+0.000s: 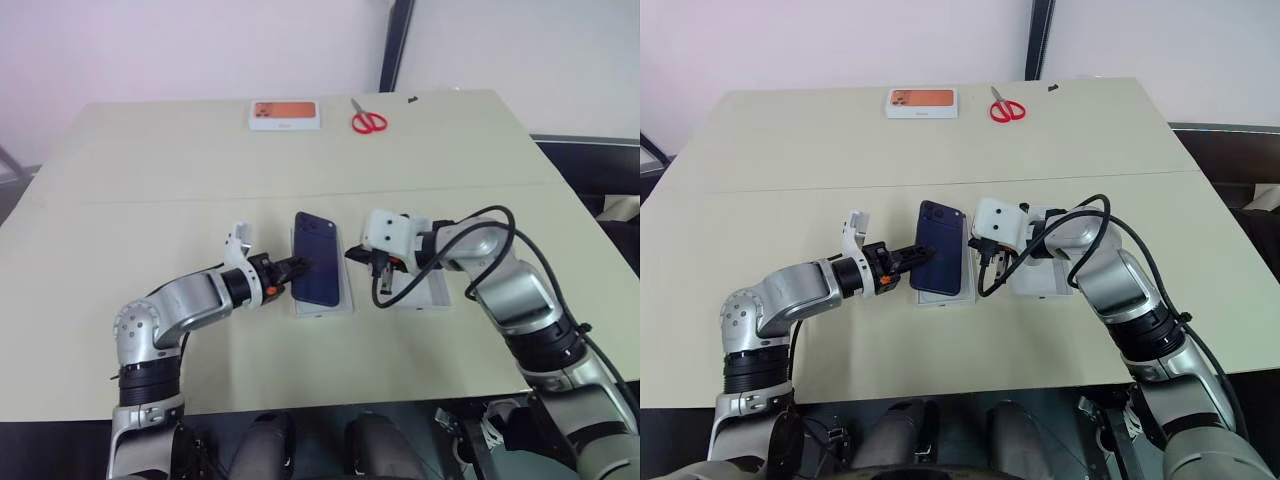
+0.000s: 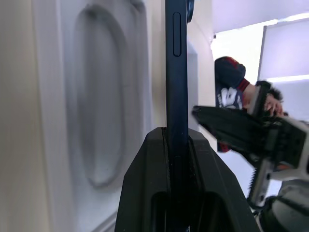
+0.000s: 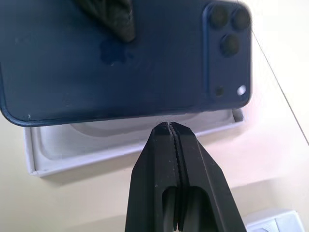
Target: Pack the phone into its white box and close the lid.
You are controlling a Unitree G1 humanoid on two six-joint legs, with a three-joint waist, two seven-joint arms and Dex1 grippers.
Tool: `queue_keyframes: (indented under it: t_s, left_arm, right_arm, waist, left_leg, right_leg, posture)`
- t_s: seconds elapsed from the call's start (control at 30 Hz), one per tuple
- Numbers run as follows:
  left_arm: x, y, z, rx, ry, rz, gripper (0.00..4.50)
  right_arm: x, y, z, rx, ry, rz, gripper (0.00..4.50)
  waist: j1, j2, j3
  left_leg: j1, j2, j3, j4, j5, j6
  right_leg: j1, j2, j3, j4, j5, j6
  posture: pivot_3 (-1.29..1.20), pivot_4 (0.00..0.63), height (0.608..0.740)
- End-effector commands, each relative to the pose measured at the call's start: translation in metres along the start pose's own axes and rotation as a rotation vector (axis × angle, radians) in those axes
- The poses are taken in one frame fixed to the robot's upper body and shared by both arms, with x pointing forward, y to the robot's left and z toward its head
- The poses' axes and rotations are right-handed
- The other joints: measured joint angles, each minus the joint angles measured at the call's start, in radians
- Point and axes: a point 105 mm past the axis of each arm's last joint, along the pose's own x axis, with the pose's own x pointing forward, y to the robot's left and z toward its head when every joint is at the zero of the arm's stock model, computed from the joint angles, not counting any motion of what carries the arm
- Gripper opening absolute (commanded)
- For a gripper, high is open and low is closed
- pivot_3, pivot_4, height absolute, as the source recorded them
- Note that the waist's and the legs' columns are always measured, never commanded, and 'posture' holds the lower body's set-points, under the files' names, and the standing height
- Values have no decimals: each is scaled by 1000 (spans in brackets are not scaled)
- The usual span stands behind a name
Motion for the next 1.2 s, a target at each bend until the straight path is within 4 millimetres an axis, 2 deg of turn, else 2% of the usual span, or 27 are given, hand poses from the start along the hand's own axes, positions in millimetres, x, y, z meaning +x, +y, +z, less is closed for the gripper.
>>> queue_keyframes:
  t_s: [0.03,0.2,0.33,0.47,0.6,0.73,0.83,0.93,1.0,1.1,1.2]
  left_arm:
    - [0,-12,2,-11,-32,-34,19]
    - [1,-13,-1,-15,-36,-28,19]
    - [-1,-12,-5,21,-18,-20,1823]
    - [-9,-6,-4,75,6,3,3884]
    - [-24,5,1,159,41,61,3884]
    - [-47,13,9,279,77,127,3884]
    - [-67,11,24,445,63,175,3884]
    - [-87,9,56,718,-48,272,3884]
    - [-93,8,69,871,-96,309,3884]
    - [-94,14,79,1035,-65,349,3884]
    - [-85,16,74,1183,28,327,3059]
  right_arm:
    - [-4,-3,6,-20,-17,-28,0]
    - [-3,-5,4,-22,-10,-38,0]
    - [-2,-8,6,-29,-12,-47,0]
    - [-1,-10,8,-34,-18,-50,0]
    - [0,-11,9,-38,-22,-49,0]
    - [-1,-12,9,-41,-21,-52,0]
    - [-2,-16,8,-43,-14,-63,0]
    - [-3,-19,5,-35,-7,-79,0]
    - [-3,-20,3,-35,-1,-81,0]
    - [-2,-22,-1,-42,17,-87,0]
    - [-4,-26,-8,-51,58,-104,0]
  waist:
    - [8,0,0]
    - [20,0,0]
    - [21,0,0]
    - [19,0,0]
    - [17,0,0]
    - [18,0,0]
    - [18,1,0]
    - [19,1,1]
    - [19,2,1]
    - [20,3,2]
    - [21,3,2]
  left_leg:
    - [0,0,0,0,0,0]
    - [0,0,0,1,0,0]
    - [0,0,0,1,0,0]
    - [0,0,0,1,0,0]
    - [1,0,0,0,0,0]
    - [1,0,0,0,0,0]
    - [1,0,0,0,0,0]
    - [1,0,0,0,0,0]
    - [1,0,0,-1,0,0]
    - [1,0,0,-2,0,0]
    - [1,0,0,-2,0,0]
  right_leg:
    - [0,0,0,0,0,0]
    - [1,0,0,-1,0,0]
    - [2,0,0,-1,0,0]
    - [2,0,0,-1,0,0]
    - [2,0,0,-1,0,0]
    - [1,0,0,-2,0,0]
    - [1,0,0,-2,0,0]
    - [2,1,0,-2,0,-1]
    - [2,1,0,-4,0,-1]
    - [2,1,0,-4,0,-1]
    - [2,0,0,-5,0,-1]
  posture:
    - [0,150,740]
    - [0,150,740]
    - [0,150,740]
    - [0,150,740]
    - [0,150,740]
    - [0,150,740]
    - [0,150,740]
    - [0,150,740]
    - [0,150,740]
    - [0,150,740]
    - [0,150,740]
